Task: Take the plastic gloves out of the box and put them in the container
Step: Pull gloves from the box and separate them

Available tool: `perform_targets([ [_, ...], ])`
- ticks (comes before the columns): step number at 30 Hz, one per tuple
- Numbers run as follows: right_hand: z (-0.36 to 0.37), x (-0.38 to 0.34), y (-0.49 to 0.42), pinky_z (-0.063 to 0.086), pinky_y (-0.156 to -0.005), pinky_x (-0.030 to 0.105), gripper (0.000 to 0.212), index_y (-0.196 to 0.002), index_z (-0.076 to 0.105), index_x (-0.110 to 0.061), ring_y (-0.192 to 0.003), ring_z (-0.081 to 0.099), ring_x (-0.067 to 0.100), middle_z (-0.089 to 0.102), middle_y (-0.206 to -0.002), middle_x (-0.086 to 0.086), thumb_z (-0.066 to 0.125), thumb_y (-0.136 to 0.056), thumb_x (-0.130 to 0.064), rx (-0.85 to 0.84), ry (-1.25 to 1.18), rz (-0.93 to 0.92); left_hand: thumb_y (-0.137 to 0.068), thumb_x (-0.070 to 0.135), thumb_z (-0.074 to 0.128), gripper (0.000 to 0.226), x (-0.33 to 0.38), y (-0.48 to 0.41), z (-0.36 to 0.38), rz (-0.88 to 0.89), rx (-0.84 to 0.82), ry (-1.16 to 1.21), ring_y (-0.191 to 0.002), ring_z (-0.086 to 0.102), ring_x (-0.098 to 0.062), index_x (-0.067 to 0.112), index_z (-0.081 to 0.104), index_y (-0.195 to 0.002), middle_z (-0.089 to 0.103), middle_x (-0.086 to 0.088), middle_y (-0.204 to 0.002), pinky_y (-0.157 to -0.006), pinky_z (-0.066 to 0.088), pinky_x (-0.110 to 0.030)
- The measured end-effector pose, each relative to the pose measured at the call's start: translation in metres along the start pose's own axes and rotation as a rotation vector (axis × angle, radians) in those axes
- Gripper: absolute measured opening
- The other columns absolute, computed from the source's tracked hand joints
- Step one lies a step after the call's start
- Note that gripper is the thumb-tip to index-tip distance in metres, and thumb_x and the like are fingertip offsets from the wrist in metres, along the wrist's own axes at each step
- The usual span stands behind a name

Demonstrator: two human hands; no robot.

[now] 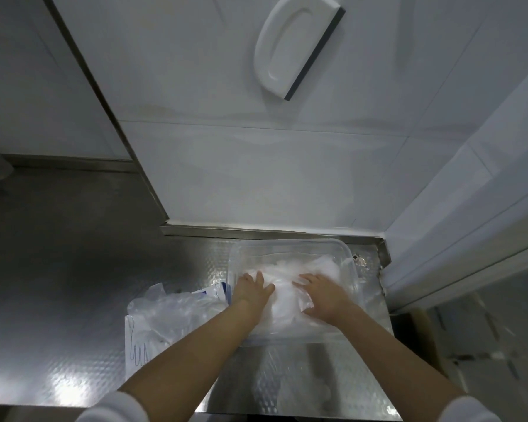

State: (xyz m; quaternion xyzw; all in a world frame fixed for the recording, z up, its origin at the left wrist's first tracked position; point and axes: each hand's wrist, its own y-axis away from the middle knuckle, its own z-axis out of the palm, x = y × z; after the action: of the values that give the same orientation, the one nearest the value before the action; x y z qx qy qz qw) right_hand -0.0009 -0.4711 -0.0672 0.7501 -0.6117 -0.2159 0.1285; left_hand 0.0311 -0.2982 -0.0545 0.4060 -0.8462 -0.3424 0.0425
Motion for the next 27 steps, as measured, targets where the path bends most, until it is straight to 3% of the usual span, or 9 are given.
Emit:
perform_targets([
  [4, -0.003, -0.003, -0.002, 0.010, -0.114, 0.026, 0.065, -0.148, 0.026, -0.021, -0.143, 0.019, 0.018, 0.020, -0.156, 0.003, 0.056, -0.091, -0.029, -0.065, 0.049, -0.005, -0.091, 0.013, 0.059, 0.077, 0.006, -0.002, 0.001, -0.022, -0.047, 0.016, -0.138, 0.023, -0.041, 0.018, 0.009, -0.149, -0.002, -0.017, -0.158, -0.107, 0.031, -0.040],
  [7, -0.012, -0.007, -0.001, 0.023, -0.112, 0.031, 0.057, -0.145, 0.033, -0.018, -0.138, 0.031, 0.023, 0.031, -0.151, 0.007, 0.055, -0.092, -0.022, -0.104, 0.002, 0.048, -0.091, 0.015, 0.058, 0.073, 0.002, 0.003, -0.004, 0.007, -0.042, -0.017, -0.137, 0.027, -0.039, 0.015, 0.014, -0.149, 0.006, -0.019, -0.156, -0.109, 0.028, -0.040],
  [11, -0.030, -0.027, 0.013, 0.044, -0.094, 0.033, 0.033, -0.128, 0.052, -0.015, -0.116, 0.053, 0.021, 0.055, -0.130, 0.004, 0.046, -0.096, -0.010, 0.124, -0.089, 0.126, -0.095, 0.016, 0.048, 0.051, -0.014, 0.025, -0.014, 0.054, 0.269, 0.103, -0.125, 0.041, -0.030, 0.012, 0.028, -0.142, 0.038, -0.013, -0.140, -0.105, 0.027, -0.038],
  [15, -0.046, -0.075, 0.039, 0.040, -0.075, 0.023, 0.047, -0.134, 0.042, -0.021, -0.109, 0.055, 0.013, 0.051, -0.126, -0.003, 0.038, -0.092, 0.001, 0.382, -0.257, 0.098, -0.091, 0.008, 0.044, 0.043, -0.043, 0.067, -0.017, -0.018, 0.618, 0.432, -0.116, 0.046, -0.020, 0.018, 0.040, -0.133, 0.047, -0.002, -0.130, -0.097, 0.029, -0.027],
  [17, -0.053, -0.106, 0.049, 0.038, -0.071, 0.023, 0.050, -0.135, 0.039, -0.021, -0.103, 0.057, 0.016, 0.051, -0.124, -0.001, 0.039, -0.091, 0.002, 0.444, -0.332, 0.041, -0.089, 0.012, 0.049, 0.041, -0.063, 0.090, -0.005, -0.095, 0.674, 0.495, -0.118, 0.045, -0.019, 0.019, 0.044, -0.129, 0.047, 0.000, -0.129, -0.097, 0.029, -0.028],
  [20, -0.053, -0.147, 0.051, 0.044, -0.086, 0.028, 0.042, -0.136, 0.039, -0.017, -0.108, 0.056, 0.020, 0.050, -0.127, 0.003, 0.042, -0.095, -0.007, 0.446, -0.458, -0.127, -0.090, 0.026, 0.049, 0.036, -0.095, 0.116, 0.027, -0.304, 0.639, 0.483, -0.115, 0.046, -0.027, 0.015, 0.049, -0.125, 0.050, -0.007, -0.127, -0.092, 0.031, -0.037],
  [23, -0.039, -0.179, 0.037, 0.037, -0.100, 0.028, 0.048, -0.143, 0.030, -0.016, -0.126, 0.044, 0.021, 0.038, -0.144, 0.004, 0.047, -0.097, -0.017, 0.305, -0.422, -0.239, -0.092, 0.052, 0.040, 0.059, -0.118, 0.128, 0.061, -0.492, 0.345, 0.556, -0.130, 0.034, -0.028, 0.021, 0.031, -0.141, 0.034, -0.006, -0.144, -0.102, 0.029, -0.042],
  [25, -0.027, -0.196, 0.023, 0.030, -0.108, 0.029, 0.063, -0.147, 0.022, -0.014, -0.135, 0.035, 0.022, 0.028, -0.152, 0.006, 0.056, -0.094, -0.019, 0.194, -0.369, -0.257, -0.090, 0.053, 0.051, 0.068, -0.122, 0.130, 0.079, -0.477, 0.221, 0.784, -0.132, 0.036, -0.027, 0.022, 0.024, -0.144, 0.034, -0.006, -0.146, -0.104, 0.032, -0.040],
  [27, -0.016, -0.210, 0.009, 0.025, -0.111, 0.031, 0.075, -0.149, 0.016, -0.011, -0.139, 0.028, 0.024, 0.022, -0.155, 0.009, 0.062, -0.090, -0.020, 0.153, -0.238, -0.246, -0.088, 0.042, 0.061, 0.069, -0.121, 0.130, 0.089, -0.375, 0.219, 0.950, -0.124, 0.048, -0.025, 0.019, 0.027, -0.144, 0.046, -0.007, -0.139, -0.100, 0.039, -0.032],
])
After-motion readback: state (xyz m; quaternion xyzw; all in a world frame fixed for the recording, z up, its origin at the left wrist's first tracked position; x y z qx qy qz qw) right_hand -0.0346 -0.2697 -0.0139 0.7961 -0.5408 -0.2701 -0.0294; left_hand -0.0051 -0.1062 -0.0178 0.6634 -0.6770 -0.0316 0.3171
